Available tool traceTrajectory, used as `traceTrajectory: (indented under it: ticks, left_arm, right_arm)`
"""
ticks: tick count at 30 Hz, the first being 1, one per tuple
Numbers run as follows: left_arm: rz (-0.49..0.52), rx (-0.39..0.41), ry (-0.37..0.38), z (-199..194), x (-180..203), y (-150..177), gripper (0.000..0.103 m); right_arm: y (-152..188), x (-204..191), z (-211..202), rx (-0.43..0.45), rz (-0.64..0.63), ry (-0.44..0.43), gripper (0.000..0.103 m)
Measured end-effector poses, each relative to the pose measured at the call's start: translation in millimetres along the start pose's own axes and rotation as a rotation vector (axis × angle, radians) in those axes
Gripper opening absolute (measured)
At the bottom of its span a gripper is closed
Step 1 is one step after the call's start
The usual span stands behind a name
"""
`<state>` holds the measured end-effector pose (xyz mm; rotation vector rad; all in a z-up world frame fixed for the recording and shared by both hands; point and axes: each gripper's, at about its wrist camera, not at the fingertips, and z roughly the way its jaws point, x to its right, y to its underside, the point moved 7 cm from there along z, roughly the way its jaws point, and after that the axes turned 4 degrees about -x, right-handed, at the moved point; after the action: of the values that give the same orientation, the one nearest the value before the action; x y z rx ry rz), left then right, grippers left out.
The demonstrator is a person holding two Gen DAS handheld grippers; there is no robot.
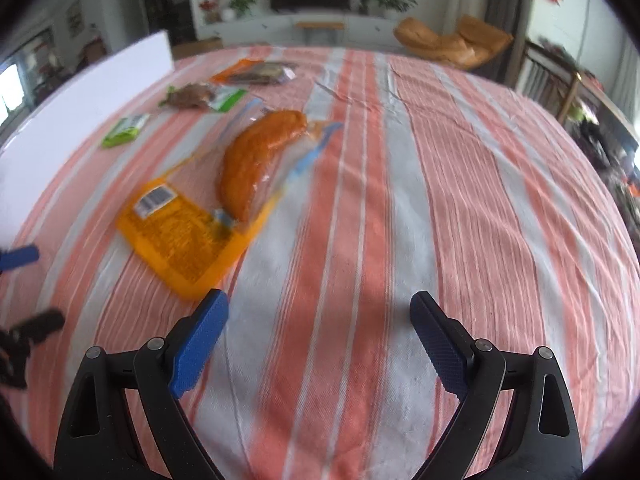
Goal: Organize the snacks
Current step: 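Move the right tool toward the orange sausage bag, then grasp the orange sausage bag with the right tool while the left tool reaches the green packet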
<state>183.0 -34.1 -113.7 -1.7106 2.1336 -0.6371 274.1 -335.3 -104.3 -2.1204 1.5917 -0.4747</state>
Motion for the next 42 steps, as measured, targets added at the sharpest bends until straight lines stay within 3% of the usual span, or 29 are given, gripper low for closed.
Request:
traceTrajectory:
  ticks: [35, 38, 39, 42]
  left_arm:
    - [-0.001, -0.004, 0.011, -0.4, 0.3, 0.6, 0.103]
    - [-0.092, -0.038, 0.118, -3.2, -10.9, -7.8, 0.103]
    - [-0.185, -0.051, 0.196, -3.1, -23.0, -17.0, 0.103]
    - [-0.405, -0.098, 0.266, 5.0, -58.9, -45.1, 0.102]
  right_arm:
    - [-1.4, 6.3, 0.2, 0.01, 0.037, 0.028, 0.094]
    - [-1.1, 7.6, -0.1, 0.011, 0.043, 0.031, 0.094]
    - [-0.8, 7.7, -0.4, 0.011, 0.044, 0.032, 0.094]
    - [-1.1, 7.7, -0.4, 0.011, 0.048, 0.033, 0.094]
